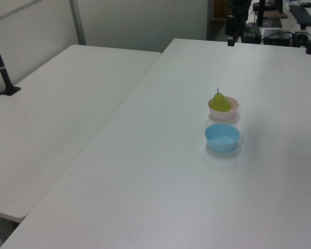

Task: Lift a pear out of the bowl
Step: 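Move the open gripper down over the green pear in the pink bowl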

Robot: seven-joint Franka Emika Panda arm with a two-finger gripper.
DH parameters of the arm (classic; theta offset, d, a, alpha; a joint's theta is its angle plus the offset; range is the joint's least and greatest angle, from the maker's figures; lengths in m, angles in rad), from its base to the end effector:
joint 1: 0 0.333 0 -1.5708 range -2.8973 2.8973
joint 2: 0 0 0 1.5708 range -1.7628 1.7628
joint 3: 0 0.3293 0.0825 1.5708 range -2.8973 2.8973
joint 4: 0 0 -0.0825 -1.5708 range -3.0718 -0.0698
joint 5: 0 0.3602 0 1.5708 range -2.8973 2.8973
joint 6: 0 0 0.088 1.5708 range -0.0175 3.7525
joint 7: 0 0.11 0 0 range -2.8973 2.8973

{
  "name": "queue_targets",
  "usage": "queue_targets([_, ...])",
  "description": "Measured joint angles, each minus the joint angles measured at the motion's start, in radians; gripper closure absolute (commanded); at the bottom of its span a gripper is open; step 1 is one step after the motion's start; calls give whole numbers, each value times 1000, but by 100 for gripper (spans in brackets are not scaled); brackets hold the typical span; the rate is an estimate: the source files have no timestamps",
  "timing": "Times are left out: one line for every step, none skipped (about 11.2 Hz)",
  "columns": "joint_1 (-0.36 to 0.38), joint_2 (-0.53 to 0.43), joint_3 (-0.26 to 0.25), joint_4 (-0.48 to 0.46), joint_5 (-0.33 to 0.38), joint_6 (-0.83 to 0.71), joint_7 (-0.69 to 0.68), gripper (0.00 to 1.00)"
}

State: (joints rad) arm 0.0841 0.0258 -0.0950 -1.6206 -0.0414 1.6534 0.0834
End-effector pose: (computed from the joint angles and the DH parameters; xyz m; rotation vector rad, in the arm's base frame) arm 0.5450 -0.0095 0.6059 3.0949 -0.1409 0.0135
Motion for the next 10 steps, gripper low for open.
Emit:
queue_targets([-1,0,2,0,0,0,0,0])
queue_targets([-1,0,3,0,0,0,0,0])
queue_targets([-1,0,4,0,0,0,0,0])
queue_targets([-1,0,4,0,0,0,0,0])
queue_targets([-1,0,4,0,0,0,0,0])
queue_targets([-1,0,4,0,0,0,0,0])
queue_targets([-1,1,4,0,0,7,-18,0])
queue_targets([-1,2,4,0,0,14,-55,0])
queue_targets([-2,5,4,-1,0,20,-125,0])
queue_targets([-4,8,4,-4,0,21,-212,0])
